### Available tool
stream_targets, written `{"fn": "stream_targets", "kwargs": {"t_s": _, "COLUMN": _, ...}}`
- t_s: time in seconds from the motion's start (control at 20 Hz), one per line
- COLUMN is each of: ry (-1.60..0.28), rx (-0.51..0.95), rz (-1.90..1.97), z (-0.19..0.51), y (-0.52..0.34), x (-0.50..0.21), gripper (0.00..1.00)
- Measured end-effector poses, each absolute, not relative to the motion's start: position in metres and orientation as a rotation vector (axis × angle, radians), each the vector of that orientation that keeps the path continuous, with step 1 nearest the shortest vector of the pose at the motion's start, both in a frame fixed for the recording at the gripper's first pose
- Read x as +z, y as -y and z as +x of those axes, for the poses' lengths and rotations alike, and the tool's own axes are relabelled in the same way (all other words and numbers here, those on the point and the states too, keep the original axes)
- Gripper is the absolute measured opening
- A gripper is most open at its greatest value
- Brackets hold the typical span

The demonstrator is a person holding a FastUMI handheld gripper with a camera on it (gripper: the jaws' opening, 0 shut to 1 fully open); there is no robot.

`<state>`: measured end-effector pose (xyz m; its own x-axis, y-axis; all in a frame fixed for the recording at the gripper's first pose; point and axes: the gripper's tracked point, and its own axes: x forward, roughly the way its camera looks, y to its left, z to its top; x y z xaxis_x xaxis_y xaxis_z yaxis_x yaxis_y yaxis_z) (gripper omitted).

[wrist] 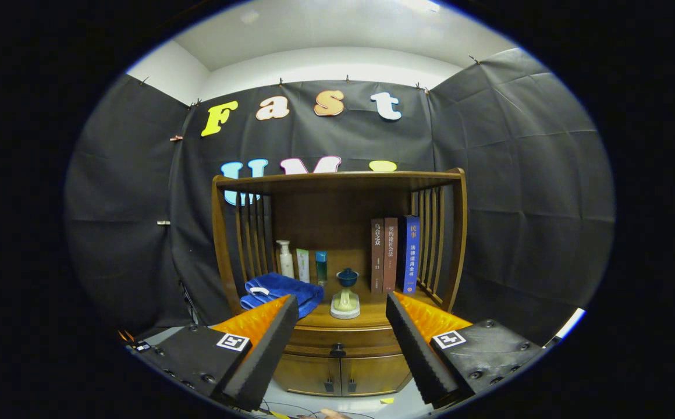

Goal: Pull open the drawer, take out the items inside it, and place them on the countertop above the cabinet.

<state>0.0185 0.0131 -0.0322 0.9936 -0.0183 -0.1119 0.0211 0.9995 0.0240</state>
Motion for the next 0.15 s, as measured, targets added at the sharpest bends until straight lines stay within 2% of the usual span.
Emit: {"fn": "stream_targets", "kwargs": {"t_s": 0.15, "ry": -0.117, "rx": -0.021, "rz": 0.028, "z": 0.0190, "y": -0.0119, "x": -0.0316, "gripper": 0.98}}
